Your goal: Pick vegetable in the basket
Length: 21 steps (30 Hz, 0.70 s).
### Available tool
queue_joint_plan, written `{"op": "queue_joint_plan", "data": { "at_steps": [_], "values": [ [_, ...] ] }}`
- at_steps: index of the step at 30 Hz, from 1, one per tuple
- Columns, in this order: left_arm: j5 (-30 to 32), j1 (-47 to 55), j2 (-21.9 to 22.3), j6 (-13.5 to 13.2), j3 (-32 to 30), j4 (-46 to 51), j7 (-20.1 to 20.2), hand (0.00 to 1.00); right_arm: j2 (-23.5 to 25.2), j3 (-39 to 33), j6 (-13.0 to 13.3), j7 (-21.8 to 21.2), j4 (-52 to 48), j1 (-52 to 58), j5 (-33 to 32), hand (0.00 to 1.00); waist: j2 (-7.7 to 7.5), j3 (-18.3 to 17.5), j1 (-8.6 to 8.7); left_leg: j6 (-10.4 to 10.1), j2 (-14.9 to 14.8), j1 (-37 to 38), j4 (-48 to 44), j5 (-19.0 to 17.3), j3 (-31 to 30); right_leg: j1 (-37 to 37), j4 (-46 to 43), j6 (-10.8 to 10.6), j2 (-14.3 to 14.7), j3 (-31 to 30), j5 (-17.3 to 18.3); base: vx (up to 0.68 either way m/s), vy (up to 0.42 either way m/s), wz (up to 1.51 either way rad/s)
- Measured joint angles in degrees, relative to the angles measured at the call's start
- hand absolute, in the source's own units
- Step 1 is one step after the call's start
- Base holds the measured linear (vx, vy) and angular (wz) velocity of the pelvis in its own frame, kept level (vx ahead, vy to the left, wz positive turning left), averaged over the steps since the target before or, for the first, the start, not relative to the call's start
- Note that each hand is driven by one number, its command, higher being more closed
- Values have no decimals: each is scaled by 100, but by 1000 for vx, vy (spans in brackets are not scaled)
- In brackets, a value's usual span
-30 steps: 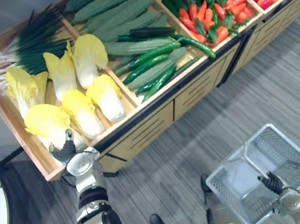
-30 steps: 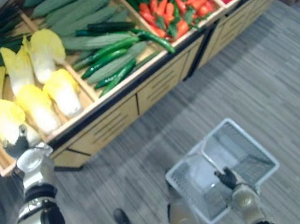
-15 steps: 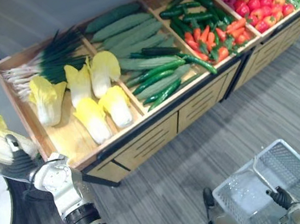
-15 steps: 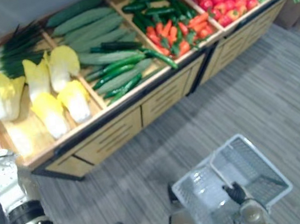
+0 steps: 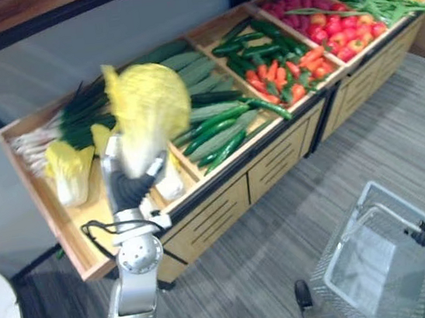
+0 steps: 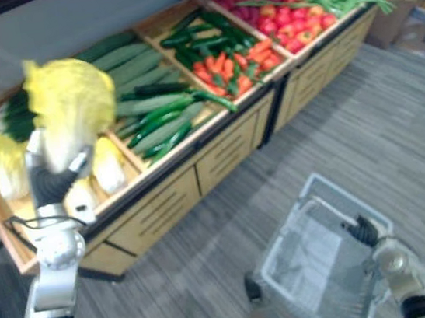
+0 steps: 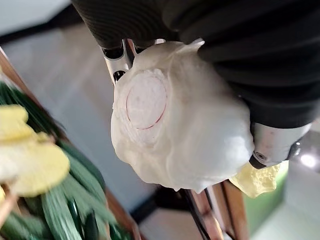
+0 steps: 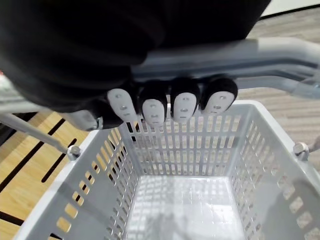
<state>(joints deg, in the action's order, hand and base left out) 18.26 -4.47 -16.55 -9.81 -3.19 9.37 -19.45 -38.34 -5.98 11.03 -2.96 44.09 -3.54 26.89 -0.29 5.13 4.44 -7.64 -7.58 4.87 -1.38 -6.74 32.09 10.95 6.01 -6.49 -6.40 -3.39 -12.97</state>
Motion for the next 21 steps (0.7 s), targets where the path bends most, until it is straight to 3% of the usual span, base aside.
{"op": "queue_joint_plan", "data": {
  "at_steps": [6, 10, 13, 16, 21],
  "values": [
    [-493, 161, -297, -192, 862, -1, 587, 100, -415, 889, 10, -18, -316, -731, 4, 100, 41, -14, -13, -81, -106, 343, -438, -445, 964, 89, -25, -111, 259, -939, -90, -5, 1, -85],
    [-1070, 196, -370, -279, 1701, 82, 997, 100, -512, 1279, 14, -132, -1256, -798, 24, 100, 96, -38, -24, -186, -394, 533, -1031, -919, 1653, 87, -130, -134, 528, -1468, -107, -14, -1, -83],
    [-1362, 137, -390, -352, 2240, 567, 1280, 100, -754, 1406, 63, -139, -1842, -797, 73, 100, 140, -59, -26, -230, -567, 579, -1326, -1095, 1921, 89, -157, -139, 647, -1597, -110, 9, -11, -36],
    [-1610, -86, -458, -460, 2733, 985, 1506, 100, -1026, 1726, 160, -141, -2318, -800, 258, 100, 194, -93, -148, -291, -725, 648, -1511, -1159, 2124, 87, -226, -138, 760, -1622, -110, 6, -33, -19],
    [-2107, -335, -961, -661, 3569, 1514, 1949, 100, -1271, 2366, 469, -154, -2642, -1058, 467, 100, 277, -103, -179, -385, -904, 688, -1743, -1252, 2331, 99, -290, -127, 877, -1697, -100, -26, -58, -12]
  ]
}}
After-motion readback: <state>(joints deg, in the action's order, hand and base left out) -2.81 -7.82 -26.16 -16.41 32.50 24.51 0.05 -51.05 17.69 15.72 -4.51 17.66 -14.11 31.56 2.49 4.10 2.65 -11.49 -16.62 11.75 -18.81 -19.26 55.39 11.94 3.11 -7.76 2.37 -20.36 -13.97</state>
